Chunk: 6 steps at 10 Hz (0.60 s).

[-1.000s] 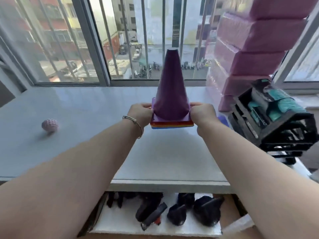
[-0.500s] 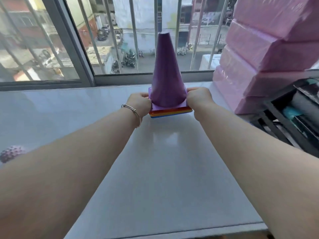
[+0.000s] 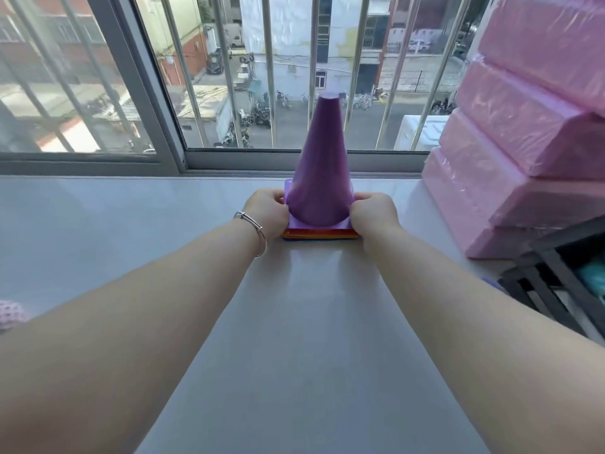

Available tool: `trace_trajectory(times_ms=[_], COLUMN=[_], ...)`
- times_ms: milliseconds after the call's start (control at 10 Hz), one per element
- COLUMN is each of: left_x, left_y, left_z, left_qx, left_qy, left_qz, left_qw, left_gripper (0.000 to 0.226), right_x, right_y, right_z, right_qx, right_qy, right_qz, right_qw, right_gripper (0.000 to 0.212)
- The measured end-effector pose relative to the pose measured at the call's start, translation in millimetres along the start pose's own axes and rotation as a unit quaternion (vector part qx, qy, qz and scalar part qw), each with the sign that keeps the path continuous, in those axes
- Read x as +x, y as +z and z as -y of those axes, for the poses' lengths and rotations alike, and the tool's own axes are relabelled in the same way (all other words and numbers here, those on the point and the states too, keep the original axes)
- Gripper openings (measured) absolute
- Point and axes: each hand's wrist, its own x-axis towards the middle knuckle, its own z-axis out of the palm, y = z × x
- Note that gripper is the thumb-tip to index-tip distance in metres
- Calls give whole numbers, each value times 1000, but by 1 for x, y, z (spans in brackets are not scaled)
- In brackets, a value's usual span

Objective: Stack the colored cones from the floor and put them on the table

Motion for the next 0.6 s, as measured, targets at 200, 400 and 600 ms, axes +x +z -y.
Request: trace_trajectory(times_ms=[200, 400, 600], left_x=[5, 2, -24], left_y=[0, 0, -6], left_z=[-3, -3, -25], left_qx=[39, 75, 120], left_qy=[1, -9, -11], left_qz=[1, -4, -38], left_qw=[999, 997, 992], left_gripper=[33, 26, 41], right_x=[7, 5, -12], right_y=[-2, -5, -14], right_z=[-2, -2, 2], right_qx=[-25, -69, -109], right_qy=[2, -15, -61], right_qz=[2, 11, -19], right_qw=[1000, 997, 992], right_gripper=[24, 27, 24])
